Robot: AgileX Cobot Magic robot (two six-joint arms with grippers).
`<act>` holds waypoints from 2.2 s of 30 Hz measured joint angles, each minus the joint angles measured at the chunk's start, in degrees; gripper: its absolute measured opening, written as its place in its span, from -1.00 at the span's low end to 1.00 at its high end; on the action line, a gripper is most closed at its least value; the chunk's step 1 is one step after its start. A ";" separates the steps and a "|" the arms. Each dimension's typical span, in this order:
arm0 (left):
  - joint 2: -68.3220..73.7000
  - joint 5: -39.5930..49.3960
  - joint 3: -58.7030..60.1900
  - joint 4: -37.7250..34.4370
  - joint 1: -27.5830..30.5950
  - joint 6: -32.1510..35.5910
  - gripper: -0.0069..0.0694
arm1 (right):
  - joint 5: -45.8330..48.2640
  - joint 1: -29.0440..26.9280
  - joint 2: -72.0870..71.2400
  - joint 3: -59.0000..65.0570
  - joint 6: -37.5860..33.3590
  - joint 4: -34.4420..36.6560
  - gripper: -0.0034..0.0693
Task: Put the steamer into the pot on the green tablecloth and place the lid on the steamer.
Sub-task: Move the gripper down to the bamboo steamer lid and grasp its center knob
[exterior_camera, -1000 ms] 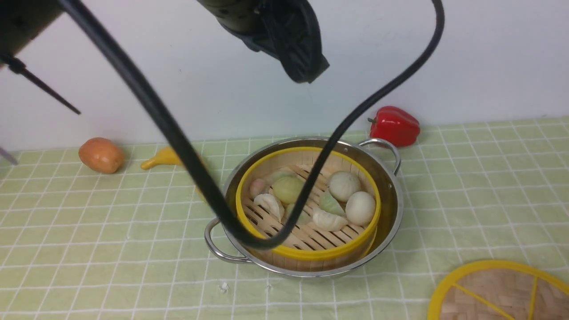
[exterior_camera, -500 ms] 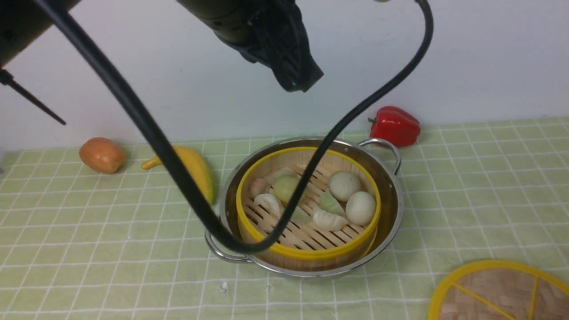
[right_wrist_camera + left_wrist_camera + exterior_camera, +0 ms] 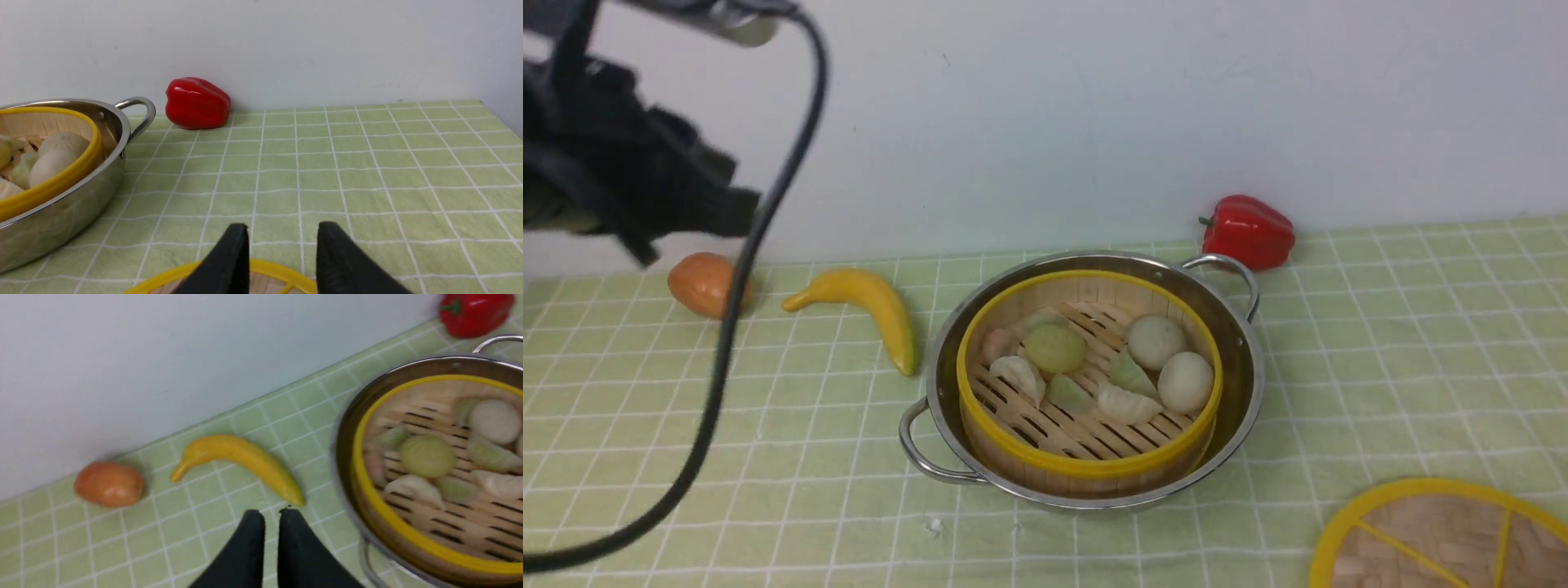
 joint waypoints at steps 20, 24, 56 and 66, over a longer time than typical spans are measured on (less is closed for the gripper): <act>-50.71 -34.88 63.56 -4.65 20.02 0.00 -0.60 | 0.00 0.00 0.00 0.00 0.00 0.00 -0.21; -56.98 -28.86 63.85 -4.41 20.02 0.00 -0.59 | 0.00 0.00 0.00 0.00 0.00 0.00 -0.21; -63.02 -20.64 63.90 -2.34 20.02 0.00 -0.43 | -0.01 0.00 0.00 0.00 0.00 0.00 -0.21; -63.02 -20.64 63.90 -2.37 20.02 0.00 -0.40 | -0.01 0.00 0.00 0.00 0.00 0.00 -0.21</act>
